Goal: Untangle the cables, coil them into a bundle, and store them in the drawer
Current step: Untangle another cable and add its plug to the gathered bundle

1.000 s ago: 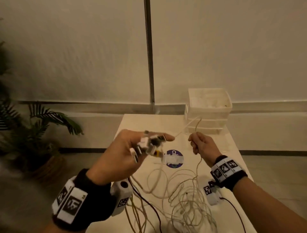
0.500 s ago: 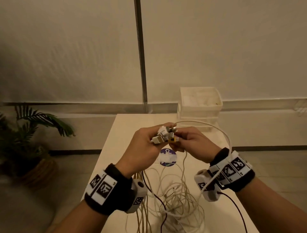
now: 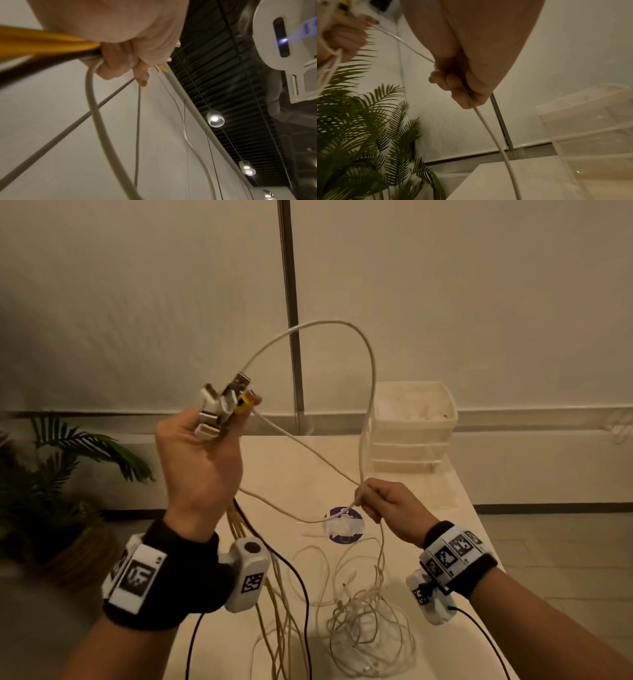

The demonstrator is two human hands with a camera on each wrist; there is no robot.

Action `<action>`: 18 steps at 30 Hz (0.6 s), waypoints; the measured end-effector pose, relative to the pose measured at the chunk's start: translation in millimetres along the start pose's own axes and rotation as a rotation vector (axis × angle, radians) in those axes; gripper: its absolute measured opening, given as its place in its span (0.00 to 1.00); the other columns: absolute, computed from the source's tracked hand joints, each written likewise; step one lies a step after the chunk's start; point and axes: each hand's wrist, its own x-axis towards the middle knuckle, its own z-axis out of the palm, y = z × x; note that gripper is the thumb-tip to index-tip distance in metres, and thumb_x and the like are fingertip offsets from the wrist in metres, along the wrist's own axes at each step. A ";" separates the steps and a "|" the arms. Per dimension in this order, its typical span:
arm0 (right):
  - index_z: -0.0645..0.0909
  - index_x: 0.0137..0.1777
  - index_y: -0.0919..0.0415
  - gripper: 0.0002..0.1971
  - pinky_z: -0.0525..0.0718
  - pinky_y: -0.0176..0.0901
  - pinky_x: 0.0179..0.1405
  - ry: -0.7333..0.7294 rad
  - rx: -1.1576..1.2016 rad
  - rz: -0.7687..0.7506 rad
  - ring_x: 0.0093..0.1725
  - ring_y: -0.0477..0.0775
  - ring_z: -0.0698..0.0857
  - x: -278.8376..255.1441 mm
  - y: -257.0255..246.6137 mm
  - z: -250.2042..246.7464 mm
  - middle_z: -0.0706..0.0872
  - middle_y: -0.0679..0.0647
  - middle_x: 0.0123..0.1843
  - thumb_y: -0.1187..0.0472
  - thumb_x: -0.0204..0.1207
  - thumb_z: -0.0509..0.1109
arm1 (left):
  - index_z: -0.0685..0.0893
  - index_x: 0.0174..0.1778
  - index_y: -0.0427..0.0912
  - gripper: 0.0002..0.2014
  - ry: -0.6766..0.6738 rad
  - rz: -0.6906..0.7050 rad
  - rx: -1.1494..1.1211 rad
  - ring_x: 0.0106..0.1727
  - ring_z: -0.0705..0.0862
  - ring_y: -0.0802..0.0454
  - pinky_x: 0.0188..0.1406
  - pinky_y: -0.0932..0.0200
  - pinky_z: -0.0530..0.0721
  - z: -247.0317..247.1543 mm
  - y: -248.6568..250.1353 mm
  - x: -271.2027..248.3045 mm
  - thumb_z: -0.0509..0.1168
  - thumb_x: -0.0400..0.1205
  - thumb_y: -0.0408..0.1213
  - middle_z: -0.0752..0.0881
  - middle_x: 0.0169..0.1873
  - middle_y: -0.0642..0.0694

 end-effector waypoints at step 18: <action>0.78 0.37 0.62 0.15 0.67 0.37 0.26 0.324 0.390 0.036 0.24 0.46 0.66 23.5 -2.0 -9.2 0.70 0.49 0.24 0.66 0.85 0.59 | 0.84 0.53 0.43 0.17 -0.418 -0.412 -0.580 0.18 0.59 0.49 0.17 0.63 0.59 -39.8 16.2 -3.3 0.70 0.80 0.54 0.68 0.21 0.56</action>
